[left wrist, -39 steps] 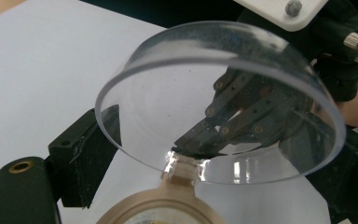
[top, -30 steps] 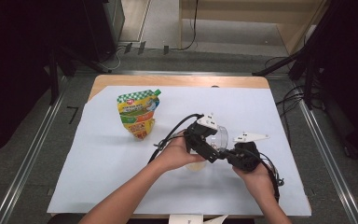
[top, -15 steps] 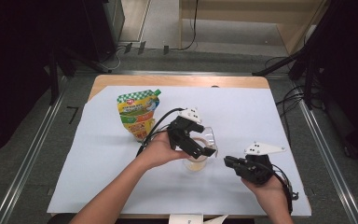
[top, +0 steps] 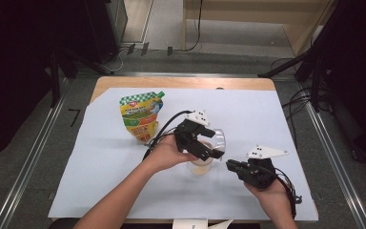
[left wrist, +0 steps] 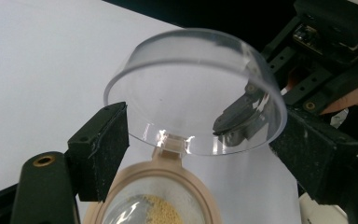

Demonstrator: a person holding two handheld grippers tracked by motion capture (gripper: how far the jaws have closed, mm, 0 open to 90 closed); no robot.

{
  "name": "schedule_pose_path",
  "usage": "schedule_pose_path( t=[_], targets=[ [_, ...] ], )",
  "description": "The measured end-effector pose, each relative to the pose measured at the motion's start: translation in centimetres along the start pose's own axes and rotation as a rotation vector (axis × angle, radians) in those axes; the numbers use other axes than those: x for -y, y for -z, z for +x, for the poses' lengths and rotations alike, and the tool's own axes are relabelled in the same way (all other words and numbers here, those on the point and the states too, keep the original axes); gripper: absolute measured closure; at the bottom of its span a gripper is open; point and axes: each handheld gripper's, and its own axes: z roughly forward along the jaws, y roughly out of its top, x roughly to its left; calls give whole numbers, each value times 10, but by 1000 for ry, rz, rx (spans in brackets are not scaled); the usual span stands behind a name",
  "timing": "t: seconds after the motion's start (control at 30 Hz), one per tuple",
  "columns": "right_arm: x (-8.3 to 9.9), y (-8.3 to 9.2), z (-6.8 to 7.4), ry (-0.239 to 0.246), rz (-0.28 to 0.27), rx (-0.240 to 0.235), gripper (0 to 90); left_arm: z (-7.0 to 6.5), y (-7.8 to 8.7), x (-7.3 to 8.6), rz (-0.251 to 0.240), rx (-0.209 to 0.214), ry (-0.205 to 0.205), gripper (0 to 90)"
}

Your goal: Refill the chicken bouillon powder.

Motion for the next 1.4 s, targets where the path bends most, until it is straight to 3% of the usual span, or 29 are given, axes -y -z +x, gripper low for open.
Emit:
schedule_pose_path(
  t=[0.23, 0.4, 0.5, 0.67, 0.7, 0.9, 1.13, 1.17, 1.27, 1.33, 1.4],
  targets=[
    [1, 3, 1, 8, -7, 3, 854, -6, -6, -9, 32, 11, -26, 215],
    [1, 9, 6, -8, -26, -23, 832, -8, 11, -7, 30, 12, -23, 233],
    [3, 11, 14, 3, -39, -48, 796, -6, 25, -3, 28, -2, 3, 251],
    [4, 11, 34, 88, -70, -99, 671, 3, 45, 8, 22, -12, 62, 336],
    [2, 10, 41, 106, -92, -132, 626, 7, 52, 11, 30, -25, 78, 383],
    [-5, -2, 57, 148, -100, -205, 556, 12, 71, 20, 14, -65, 111, 473],
    [-16, -26, 81, 188, -80, -301, 506, 21, 96, 35, -8, -135, 129, 486],
    [-20, -31, 87, 204, -88, -323, 502, 22, 99, 37, -8, -134, 139, 489],
    [-23, -37, 92, 231, -71, -329, 502, 27, 109, 44, 3, -138, 162, 482],
    [-28, -44, 98, 222, -50, -338, 501, 34, 116, 48, 6, -108, 200, 472],
    [-30, -47, 99, 225, -47, -345, 501, 36, 119, 50, 10, -108, 211, 463]
  ],
)
